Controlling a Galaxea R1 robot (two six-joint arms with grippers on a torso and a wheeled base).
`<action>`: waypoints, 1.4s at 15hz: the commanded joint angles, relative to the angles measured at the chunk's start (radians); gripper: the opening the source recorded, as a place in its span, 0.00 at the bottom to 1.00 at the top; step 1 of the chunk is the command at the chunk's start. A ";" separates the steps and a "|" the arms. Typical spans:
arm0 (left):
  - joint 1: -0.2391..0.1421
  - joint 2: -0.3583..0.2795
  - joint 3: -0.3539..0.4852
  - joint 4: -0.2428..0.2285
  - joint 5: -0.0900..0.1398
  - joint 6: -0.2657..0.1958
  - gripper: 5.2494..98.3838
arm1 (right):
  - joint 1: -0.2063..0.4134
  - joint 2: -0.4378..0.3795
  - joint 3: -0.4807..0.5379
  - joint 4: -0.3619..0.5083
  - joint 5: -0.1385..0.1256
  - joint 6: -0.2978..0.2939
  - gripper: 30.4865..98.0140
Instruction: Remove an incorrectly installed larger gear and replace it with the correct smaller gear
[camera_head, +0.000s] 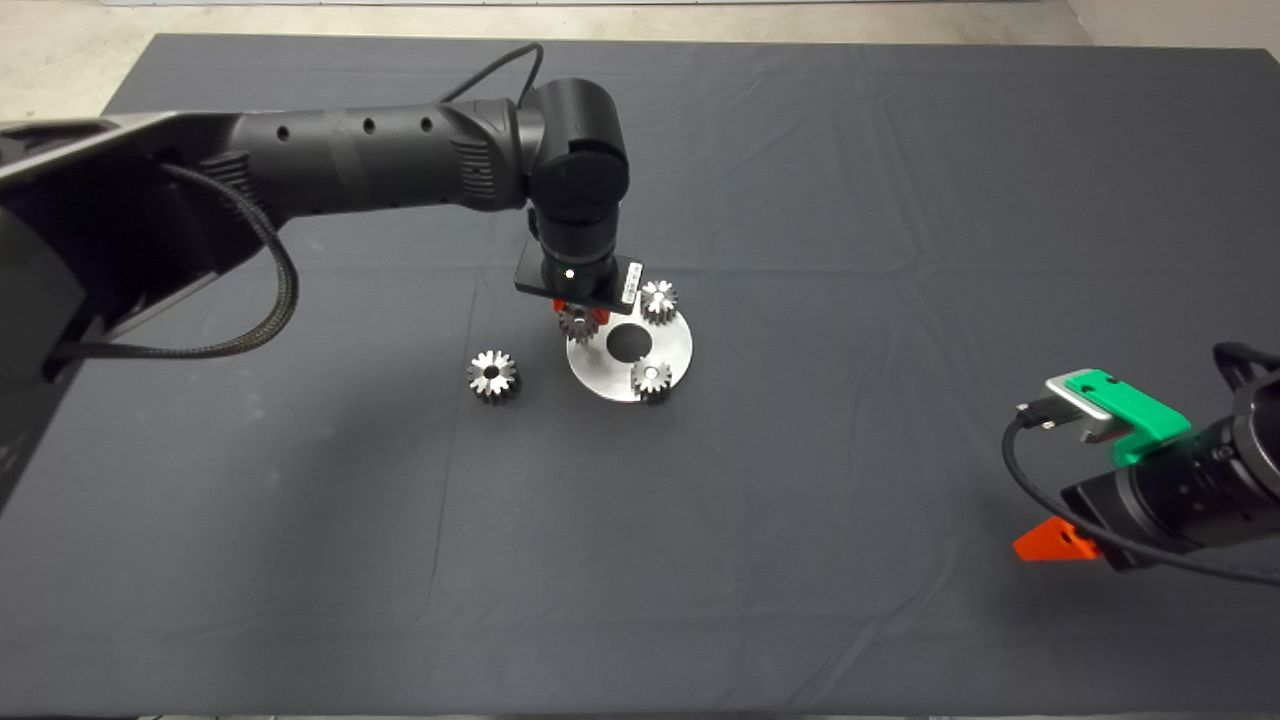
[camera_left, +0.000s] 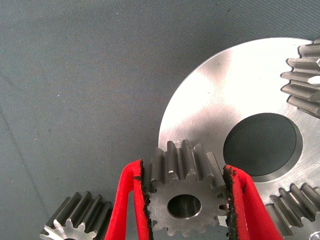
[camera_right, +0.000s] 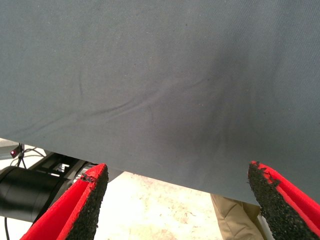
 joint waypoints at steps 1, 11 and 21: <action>-0.015 -0.009 -0.009 0.011 0.068 0.019 0.18 | 0.018 -0.006 0.008 0.028 -0.074 0.006 0.64; 0.033 -0.002 -0.006 0.011 0.065 0.022 0.18 | 0.019 -0.001 0.003 0.028 -0.073 0.006 0.64; 0.031 -0.003 0.003 0.009 0.064 0.025 0.28 | 0.019 0.000 0.001 0.027 -0.072 0.005 0.64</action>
